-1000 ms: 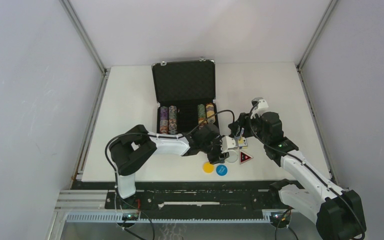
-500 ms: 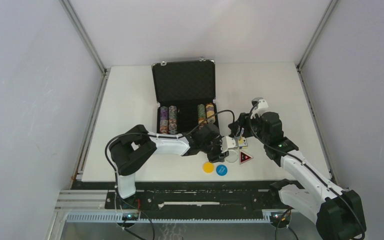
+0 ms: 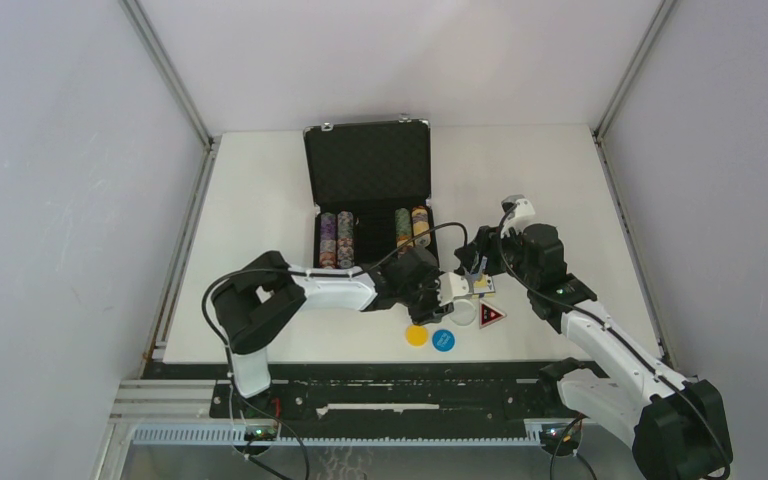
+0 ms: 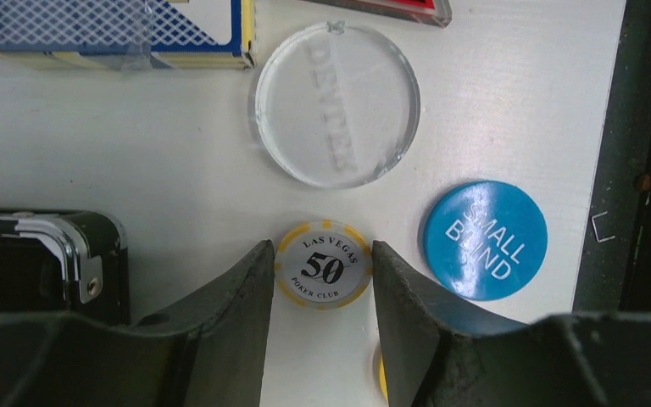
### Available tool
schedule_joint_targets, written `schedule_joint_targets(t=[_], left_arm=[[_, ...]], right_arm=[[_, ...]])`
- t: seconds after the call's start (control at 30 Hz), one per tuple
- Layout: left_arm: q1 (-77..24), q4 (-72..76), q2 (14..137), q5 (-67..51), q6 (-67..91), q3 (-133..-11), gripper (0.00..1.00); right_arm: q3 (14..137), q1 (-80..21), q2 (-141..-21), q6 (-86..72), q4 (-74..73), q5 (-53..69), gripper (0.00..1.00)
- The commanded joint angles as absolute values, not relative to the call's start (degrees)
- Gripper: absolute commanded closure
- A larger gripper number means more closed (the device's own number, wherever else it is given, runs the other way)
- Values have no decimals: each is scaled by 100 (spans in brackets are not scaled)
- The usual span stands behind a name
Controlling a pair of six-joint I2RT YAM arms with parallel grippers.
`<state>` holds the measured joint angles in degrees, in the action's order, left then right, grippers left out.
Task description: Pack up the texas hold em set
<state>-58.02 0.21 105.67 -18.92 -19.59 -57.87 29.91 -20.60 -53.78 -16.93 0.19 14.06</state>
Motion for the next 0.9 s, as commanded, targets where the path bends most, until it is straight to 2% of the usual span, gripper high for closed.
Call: schedule_joint_targets(t=[0.0,0.4,0.87], left_arm=[[-5835,-157,10191,-1757,-2101,-6007,51],[-5836,-163,9929,-1709,-2168,-6091,49],[-5836,-246,9510,-1534,-2273,-6076,48]], right_arm=[[3006,-2065,-5311,-1817,253,1429,32],[3006,-2052,-5094,-2249,146,1203,36],[2538,-1354,-5348,-3009,618,3067,38]])
